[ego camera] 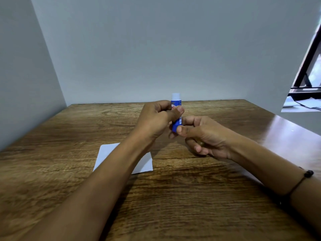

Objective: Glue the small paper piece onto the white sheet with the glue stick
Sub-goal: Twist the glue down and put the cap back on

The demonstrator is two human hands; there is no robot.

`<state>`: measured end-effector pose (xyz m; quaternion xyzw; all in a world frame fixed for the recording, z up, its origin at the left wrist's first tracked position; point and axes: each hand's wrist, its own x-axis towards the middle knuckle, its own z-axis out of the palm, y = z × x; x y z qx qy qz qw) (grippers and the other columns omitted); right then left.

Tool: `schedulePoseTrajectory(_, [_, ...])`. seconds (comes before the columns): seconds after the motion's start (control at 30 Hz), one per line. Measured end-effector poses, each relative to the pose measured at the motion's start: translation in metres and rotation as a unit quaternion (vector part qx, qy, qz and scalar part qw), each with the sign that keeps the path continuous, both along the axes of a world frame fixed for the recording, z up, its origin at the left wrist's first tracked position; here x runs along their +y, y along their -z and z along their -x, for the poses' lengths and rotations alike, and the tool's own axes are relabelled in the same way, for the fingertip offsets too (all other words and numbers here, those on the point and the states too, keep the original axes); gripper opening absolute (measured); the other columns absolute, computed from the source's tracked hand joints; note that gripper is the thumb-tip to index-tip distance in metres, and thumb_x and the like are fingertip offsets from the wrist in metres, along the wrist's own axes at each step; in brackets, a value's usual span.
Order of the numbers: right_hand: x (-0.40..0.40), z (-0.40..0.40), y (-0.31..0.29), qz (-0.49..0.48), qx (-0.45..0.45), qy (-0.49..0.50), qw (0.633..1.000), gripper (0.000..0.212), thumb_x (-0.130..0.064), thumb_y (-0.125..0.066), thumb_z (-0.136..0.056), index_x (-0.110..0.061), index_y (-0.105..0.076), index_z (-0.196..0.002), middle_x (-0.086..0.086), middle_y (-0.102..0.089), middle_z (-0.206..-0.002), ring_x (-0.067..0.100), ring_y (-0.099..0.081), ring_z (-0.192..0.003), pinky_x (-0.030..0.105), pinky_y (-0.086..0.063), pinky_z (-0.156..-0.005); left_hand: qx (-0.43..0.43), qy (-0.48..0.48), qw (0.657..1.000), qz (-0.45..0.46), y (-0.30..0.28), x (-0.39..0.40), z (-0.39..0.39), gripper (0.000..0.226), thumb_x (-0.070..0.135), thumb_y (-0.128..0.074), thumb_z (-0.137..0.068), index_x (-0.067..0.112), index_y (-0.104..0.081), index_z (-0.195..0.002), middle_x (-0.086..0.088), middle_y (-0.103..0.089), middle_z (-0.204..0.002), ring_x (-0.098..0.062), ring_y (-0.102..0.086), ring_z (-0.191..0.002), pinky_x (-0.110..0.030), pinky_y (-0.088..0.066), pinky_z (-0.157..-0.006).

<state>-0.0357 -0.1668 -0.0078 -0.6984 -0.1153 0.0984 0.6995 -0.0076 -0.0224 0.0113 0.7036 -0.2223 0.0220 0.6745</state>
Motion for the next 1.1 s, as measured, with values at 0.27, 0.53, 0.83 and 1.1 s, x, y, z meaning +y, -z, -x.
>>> schedulePoseTrajectory(0.27, [-0.020,-0.007,-0.016,-0.136,0.113,0.022,0.984,0.053,-0.010,-0.048,-0.085,-0.005,-0.037,-0.136,0.015,-0.051,-0.103,0.017,-0.055,-0.060,0.024,-0.046,-0.047,-0.008,0.001,1.000,-0.015,0.001,0.000,-0.002,0.021,0.019,-0.062,-0.082,-0.001,-0.067,-0.086,-0.014,-0.060,-0.086,0.000,-0.052,-0.061,-0.010,-0.040,-0.057])
schedulePoseTrajectory(0.53, [-0.024,-0.007,-0.020,-0.169,-0.032,0.170,0.970,0.009,0.003,-0.057,-0.080,0.000,-0.060,-0.088,0.015,-0.065,-0.085,0.020,-0.072,-0.069,0.024,-0.059,-0.064,-0.012,0.025,0.999,-0.039,0.001,0.001,-0.001,0.016,0.019,-0.062,-0.082,0.005,-0.068,-0.079,-0.013,-0.057,-0.081,-0.003,-0.050,-0.063,-0.015,-0.040,-0.062])
schedulePoseTrajectory(0.83, [-0.023,0.000,-0.029,-0.089,-0.250,0.190,0.945,0.018,0.002,-0.059,-0.080,-0.011,-0.067,-0.091,0.005,-0.069,-0.087,0.009,-0.058,-0.054,0.017,-0.047,-0.050,-0.028,0.051,0.995,-0.077,0.001,0.000,0.001,0.017,0.014,-0.064,-0.081,-0.003,-0.066,-0.080,-0.015,-0.059,-0.081,-0.016,-0.053,-0.075,-0.022,-0.042,-0.069])
schedulePoseTrajectory(1.1, [-0.020,0.006,-0.030,0.002,-0.298,0.133,0.945,0.029,0.011,-0.058,-0.078,-0.015,-0.065,-0.088,0.001,-0.075,-0.087,0.016,-0.061,-0.072,0.020,-0.047,-0.057,-0.038,0.057,0.992,-0.104,0.002,0.004,0.002,0.030,0.021,-0.068,-0.077,-0.007,-0.064,-0.087,-0.013,-0.055,-0.074,-0.017,-0.048,-0.071,-0.027,-0.038,-0.070])
